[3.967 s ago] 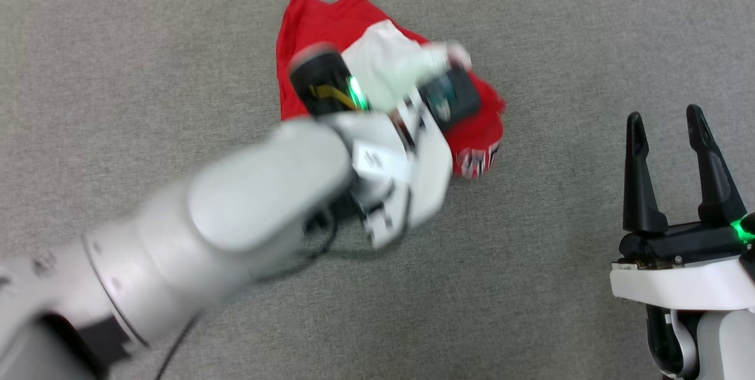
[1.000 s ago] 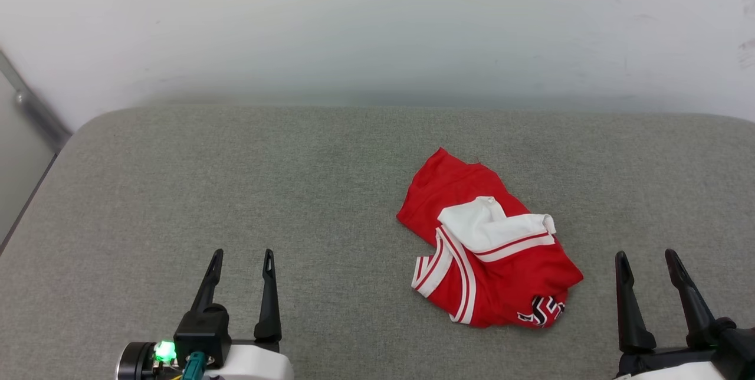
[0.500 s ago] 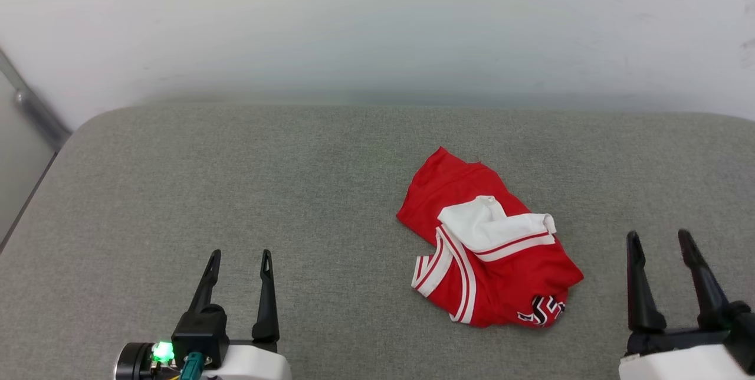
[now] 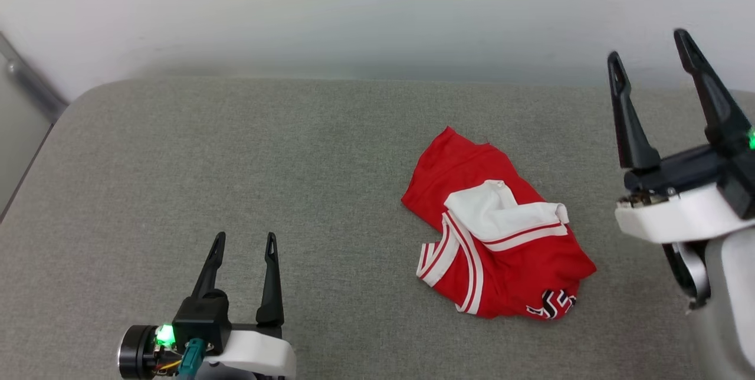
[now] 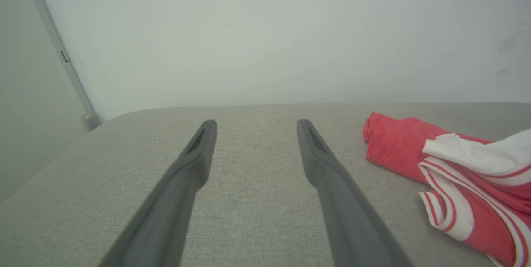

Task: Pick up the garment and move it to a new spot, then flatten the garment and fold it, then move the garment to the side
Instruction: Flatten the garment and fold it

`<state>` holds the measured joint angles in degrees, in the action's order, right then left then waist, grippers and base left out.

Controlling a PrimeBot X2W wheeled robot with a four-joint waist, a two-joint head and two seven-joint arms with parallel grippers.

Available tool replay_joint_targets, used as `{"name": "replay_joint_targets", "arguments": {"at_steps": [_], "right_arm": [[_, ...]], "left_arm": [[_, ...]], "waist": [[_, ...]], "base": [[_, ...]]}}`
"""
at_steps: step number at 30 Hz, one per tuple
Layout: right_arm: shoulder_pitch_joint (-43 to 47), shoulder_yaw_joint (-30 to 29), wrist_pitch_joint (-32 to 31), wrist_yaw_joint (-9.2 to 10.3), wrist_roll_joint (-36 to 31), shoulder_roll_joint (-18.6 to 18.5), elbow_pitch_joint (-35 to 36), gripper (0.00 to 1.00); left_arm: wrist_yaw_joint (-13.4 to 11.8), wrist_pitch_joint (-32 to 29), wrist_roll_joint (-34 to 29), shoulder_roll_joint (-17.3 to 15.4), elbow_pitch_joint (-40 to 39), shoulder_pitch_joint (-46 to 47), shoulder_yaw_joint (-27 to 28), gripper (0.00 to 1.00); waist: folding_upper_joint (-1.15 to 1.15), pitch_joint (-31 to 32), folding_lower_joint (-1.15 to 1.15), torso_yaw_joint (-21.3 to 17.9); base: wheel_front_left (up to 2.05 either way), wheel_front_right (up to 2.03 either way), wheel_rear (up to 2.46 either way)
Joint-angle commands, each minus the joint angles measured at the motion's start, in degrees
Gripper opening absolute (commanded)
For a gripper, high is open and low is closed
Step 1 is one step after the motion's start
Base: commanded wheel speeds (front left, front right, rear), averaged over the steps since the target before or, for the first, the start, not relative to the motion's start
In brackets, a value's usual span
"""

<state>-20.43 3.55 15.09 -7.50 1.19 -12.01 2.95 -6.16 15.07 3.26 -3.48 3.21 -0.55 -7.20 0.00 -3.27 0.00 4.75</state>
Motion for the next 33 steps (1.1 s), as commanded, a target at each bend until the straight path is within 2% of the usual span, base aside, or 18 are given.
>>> {"name": "replay_joint_targets", "arguments": {"at_steps": [1,4,7,15,16,17,22,27,33], "right_arm": [[-2.93,2.08,0.10,0.02,1.23,-2.13,-2.51,1.00],[-9.88,9.67,-4.44,0.02,5.22,-7.25,-8.29,1.00],[-16.94,19.41,-14.17,0.03,11.80,-12.74,-11.48,1.00],[-33.16,45.96,-44.79,0.03,36.30,-25.24,-11.05,1.00],[-38.32,52.57,-54.39,0.03,42.85,-27.90,-11.05,1.00],[-39.70,54.47,-57.03,0.03,44.60,-28.37,-11.32,1.00],[-44.25,62.14,-63.85,0.03,49.40,-28.63,-13.42,1.00],[-43.05,67.66,-64.33,0.03,52.44,-28.55,-15.72,1.00],[-39.31,70.04,-64.33,0.02,50.84,-29.82,-14.94,1.00]], "left_arm": [[0.20,0.15,-0.14,0.01,-0.09,0.75,0.03,1.00],[0.43,0.15,-0.18,0.17,-0.29,1.34,0.13,1.00],[0.48,0.15,-0.21,0.28,-0.42,2.03,0.03,1.00],[0.54,0.15,0.42,0.53,-0.81,4.29,-0.77,1.00],[0.50,0.15,0.81,0.59,-1.00,5.85,-1.33,1.00],[0.40,0.15,1.13,0.60,-1.05,6.34,-1.63,1.00],[-0.53,0.15,2.85,0.62,-1.49,8.67,-3.20,1.00],[-1.37,0.15,4.07,0.62,-1.47,10.05,-4.65,1.00],[-1.90,0.15,4.29,0.62,-0.89,10.28,-4.71,1.00]], "waist": [[0.00,-0.61,0.00,0.36],[0.00,-1.54,0.00,0.67],[0.00,-2.72,0.00,1.12],[0.00,-7.27,0.00,2.73],[0.00,-9.69,0.00,3.74],[0.00,-10.50,0.00,4.12],[0.00,-14.06,0.00,5.84],[0.00,-16.16,0.00,7.36],[0.00,-16.19,0.00,7.49]], "base": [[0.00,0.00,0.00],[0.00,0.00,0.00],[0.00,0.00,0.00],[0.00,0.00,0.00],[0.00,0.00,0.00],[0.00,0.00,0.00],[0.00,0.00,0.00],[0.00,0.00,0.00],[0.00,0.00,0.00]]}}
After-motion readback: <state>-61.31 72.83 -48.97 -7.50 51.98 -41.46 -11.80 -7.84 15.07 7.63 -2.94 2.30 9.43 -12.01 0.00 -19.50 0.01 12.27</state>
